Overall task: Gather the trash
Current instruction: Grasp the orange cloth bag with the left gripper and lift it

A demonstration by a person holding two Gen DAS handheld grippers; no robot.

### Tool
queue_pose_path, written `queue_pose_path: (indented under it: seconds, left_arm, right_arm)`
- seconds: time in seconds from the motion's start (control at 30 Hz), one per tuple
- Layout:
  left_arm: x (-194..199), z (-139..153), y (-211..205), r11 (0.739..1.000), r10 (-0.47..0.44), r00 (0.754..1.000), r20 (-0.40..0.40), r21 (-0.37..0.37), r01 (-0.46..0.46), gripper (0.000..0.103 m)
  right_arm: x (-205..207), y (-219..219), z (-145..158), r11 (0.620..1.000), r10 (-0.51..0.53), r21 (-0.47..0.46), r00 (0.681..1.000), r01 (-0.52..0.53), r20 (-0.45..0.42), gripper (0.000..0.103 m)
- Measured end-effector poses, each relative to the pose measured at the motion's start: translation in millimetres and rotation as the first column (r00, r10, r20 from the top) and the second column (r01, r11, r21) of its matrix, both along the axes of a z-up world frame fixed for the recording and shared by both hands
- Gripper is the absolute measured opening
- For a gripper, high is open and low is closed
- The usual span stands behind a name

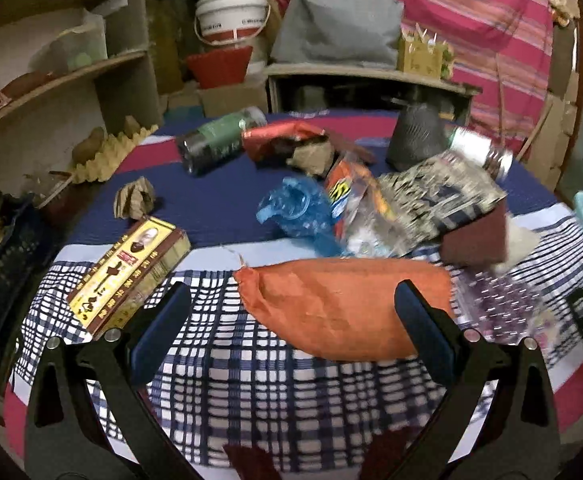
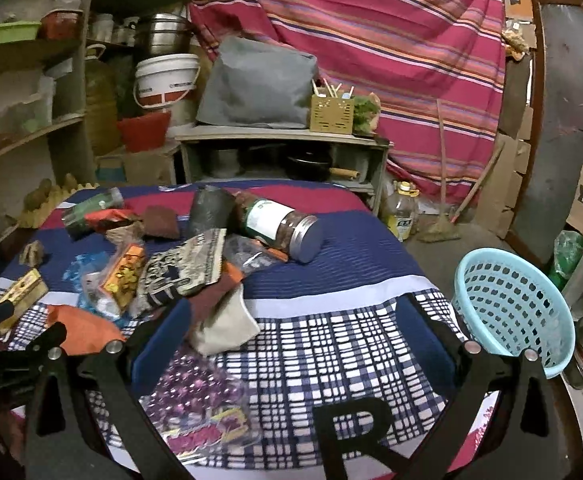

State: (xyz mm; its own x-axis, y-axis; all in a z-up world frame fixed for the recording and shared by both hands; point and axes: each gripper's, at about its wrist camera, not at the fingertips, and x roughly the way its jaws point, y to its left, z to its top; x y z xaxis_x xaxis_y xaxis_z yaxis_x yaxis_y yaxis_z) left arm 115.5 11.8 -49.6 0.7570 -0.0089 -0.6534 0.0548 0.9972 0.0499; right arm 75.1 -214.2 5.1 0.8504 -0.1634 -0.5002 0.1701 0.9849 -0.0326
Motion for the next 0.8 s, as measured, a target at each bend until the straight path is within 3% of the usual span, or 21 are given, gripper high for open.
queue_pose_path:
  seconds: [0.07, 0.17, 0.2, 0.3, 0.4, 0.47, 0.57, 0.7, 0.8]
  left_arm:
    - [6.5, -12.2, -0.5, 1.000, -0.005, 0.999, -0.050, -0.004, 0.005, 0.096]
    - [18.5, -21.9, -2.9, 0.999, -0.041, 0.991, -0.129, -0.022, 0.039, 0.078]
    - [19.8, -22.9, -3.1, 0.999, -0.048, 0.989, -0.137, -0.030, 0.044, 0.077]
    - [18.8, -22.3, -4.1, 0.996, -0.080, 0.986, -0.144, -0.053, 0.073, 0.059]
    - [15.4, -20.9, -7.7, 0.991, -0.121, 0.983, -0.140, -0.074, 0.112, 0.021]
    - [11.3, -17.5, -8.7, 0.990, -0.130, 0.983, -0.128, -0.077, 0.121, 0.010]
    - [4.3, -1.5, -2.2, 0.983, -0.153, 0.984, -0.092, -0.118, 0.142, 0.007]
    - [-12.0, 40.4, -1.0, 0.984, -0.150, 0.988, 0.024, -0.094, 0.151, 0.007]
    - [-0.6, 71.3, 0.4, 0.987, -0.130, 0.988, 0.083, -0.083, 0.136, 0.007]
  right_arm:
    - [0.2, -0.3, -7.9, 1.000, -0.005, -0.012, 1.000, 0.005, -0.006, 0.099]
    - [1.2, 0.9, -19.2, 1.000, 0.006, -0.023, 0.999, -0.007, -0.036, 0.099]
    - [2.5, 0.7, -20.6, 1.000, 0.010, -0.022, 0.999, -0.010, -0.042, 0.099]
    - [4.2, 1.9, -23.9, 1.000, 0.022, -0.020, 0.998, -0.023, -0.051, 0.099]
    - [5.6, 3.4, -26.3, 0.999, 0.024, -0.029, 0.997, -0.026, -0.069, 0.099]
    - [6.4, 2.8, -25.2, 0.999, 0.036, -0.013, 0.997, -0.037, -0.074, 0.099]
    - [8.8, 2.5, -20.9, 0.999, 0.044, -0.012, 0.997, -0.045, -0.070, 0.099]
    - [17.5, 6.1, -10.5, 0.997, 0.073, -0.013, 0.996, -0.074, -0.058, 0.099]
    - [32.8, 12.5, -3.2, 0.995, 0.094, -0.013, 0.995, -0.095, -0.045, 0.099]
